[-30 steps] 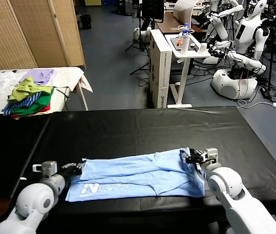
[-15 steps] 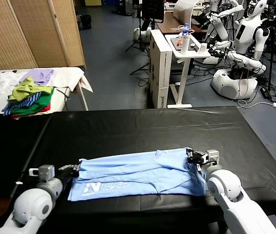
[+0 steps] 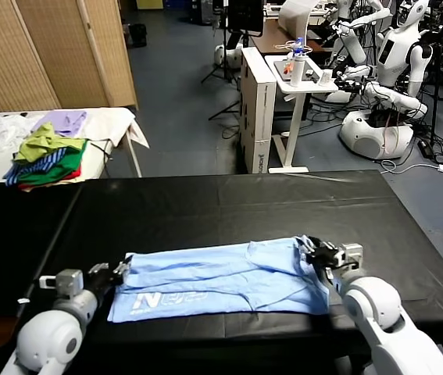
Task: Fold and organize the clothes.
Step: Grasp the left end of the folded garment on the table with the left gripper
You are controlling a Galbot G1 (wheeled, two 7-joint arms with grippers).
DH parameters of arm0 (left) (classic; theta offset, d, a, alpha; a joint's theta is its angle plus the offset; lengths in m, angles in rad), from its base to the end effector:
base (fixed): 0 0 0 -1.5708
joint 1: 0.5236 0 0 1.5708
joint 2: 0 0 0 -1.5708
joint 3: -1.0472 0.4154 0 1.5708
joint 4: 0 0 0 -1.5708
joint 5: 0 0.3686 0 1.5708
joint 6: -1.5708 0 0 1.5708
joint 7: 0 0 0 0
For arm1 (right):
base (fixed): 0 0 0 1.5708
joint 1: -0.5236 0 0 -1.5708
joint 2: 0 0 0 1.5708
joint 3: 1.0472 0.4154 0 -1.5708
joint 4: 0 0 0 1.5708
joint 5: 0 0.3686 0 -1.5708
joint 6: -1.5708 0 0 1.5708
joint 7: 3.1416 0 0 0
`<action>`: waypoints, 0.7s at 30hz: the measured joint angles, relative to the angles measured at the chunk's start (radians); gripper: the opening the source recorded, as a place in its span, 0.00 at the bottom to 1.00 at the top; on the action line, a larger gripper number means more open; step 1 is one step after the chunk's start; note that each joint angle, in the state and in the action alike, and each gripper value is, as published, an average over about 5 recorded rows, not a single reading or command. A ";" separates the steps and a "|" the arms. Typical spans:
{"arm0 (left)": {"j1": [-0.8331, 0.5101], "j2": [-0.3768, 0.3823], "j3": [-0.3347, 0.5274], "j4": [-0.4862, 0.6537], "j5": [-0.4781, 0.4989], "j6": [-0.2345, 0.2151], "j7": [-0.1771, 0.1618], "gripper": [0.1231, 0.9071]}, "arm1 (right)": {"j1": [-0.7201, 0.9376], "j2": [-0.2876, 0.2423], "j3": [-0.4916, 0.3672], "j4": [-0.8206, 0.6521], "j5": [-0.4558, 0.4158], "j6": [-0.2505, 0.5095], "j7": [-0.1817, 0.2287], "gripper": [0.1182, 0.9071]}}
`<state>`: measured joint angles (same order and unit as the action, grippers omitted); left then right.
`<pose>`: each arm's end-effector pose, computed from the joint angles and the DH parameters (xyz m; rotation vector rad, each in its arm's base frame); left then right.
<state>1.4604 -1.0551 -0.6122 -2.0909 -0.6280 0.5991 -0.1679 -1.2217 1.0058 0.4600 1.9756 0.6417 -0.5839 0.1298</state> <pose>0.2163 0.1391 -0.3002 -0.0697 -2.6138 0.0305 0.2914 -0.1265 -0.2948 0.2286 -2.6774 0.0000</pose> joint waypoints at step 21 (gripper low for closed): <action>0.100 -0.155 -0.067 -0.022 0.015 -0.018 0.009 1.00 | -0.088 0.001 0.083 0.082 0.001 0.018 -0.012 1.00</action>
<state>1.5602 -1.2103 -0.6791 -2.1133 -0.6129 0.5811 -0.1587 -1.3102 1.0064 0.5430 2.0577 0.6426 -0.5661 0.1175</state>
